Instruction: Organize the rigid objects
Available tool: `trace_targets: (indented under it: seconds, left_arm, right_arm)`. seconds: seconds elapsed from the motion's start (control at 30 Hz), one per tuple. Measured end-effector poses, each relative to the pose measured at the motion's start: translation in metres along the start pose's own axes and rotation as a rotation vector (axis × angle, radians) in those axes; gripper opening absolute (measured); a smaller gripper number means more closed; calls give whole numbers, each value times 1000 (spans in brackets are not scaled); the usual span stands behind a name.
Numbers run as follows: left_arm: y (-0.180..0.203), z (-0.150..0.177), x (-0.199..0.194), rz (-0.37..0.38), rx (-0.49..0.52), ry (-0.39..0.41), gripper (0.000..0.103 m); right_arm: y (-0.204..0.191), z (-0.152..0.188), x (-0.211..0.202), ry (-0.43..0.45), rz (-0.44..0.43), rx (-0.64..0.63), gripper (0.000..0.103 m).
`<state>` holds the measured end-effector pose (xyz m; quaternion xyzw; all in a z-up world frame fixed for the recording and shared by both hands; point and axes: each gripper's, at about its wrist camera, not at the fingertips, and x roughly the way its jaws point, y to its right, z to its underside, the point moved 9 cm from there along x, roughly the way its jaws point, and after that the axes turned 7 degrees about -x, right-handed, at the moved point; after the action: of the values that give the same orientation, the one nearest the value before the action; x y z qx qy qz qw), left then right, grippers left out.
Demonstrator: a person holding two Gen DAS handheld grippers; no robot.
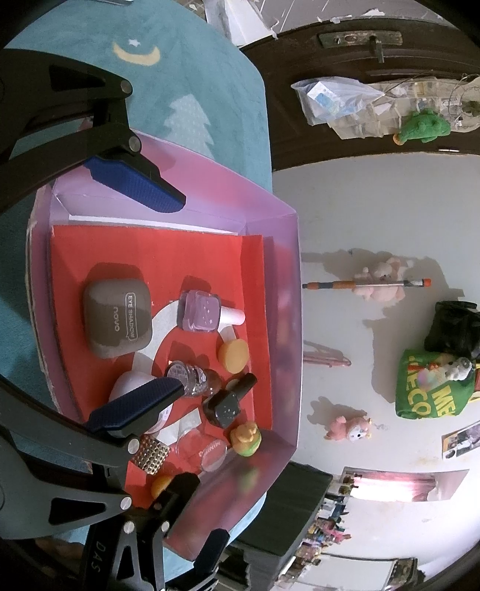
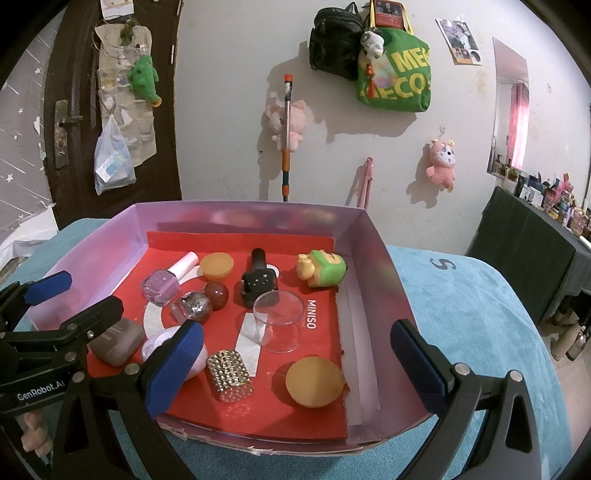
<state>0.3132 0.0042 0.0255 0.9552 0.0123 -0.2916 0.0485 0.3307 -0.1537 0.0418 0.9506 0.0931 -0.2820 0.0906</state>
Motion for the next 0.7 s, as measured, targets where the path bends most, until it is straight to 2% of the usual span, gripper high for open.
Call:
trace_targets:
  seconds: [0.13,0.27,0.43,0.5,0.6,0.7]
  left_arm:
    - [2,1,-16,0,17,2,92]
    - [6,1,-53,11,33,54,92]
    - [8,16,-90,20,33,27,92]
    - [5,29,-102,27,9,-10,92]
    - [0,51,-110,30,-23,-86,92]
    - [-6,73,-111,0,-29,-135,92]
  right_arm:
    - [1,-5,-17,41,12,3,103]
    - [-1,-13,-53,88,-2,20,103]
    - [-8,-7,-100,85,-44,55,103]
    - [-11,2,-113,66,-51,68,103]
    - [-11,29,-122,-13,-50,103,103]
    - [-11,59,-118,-96,-49,123,103]
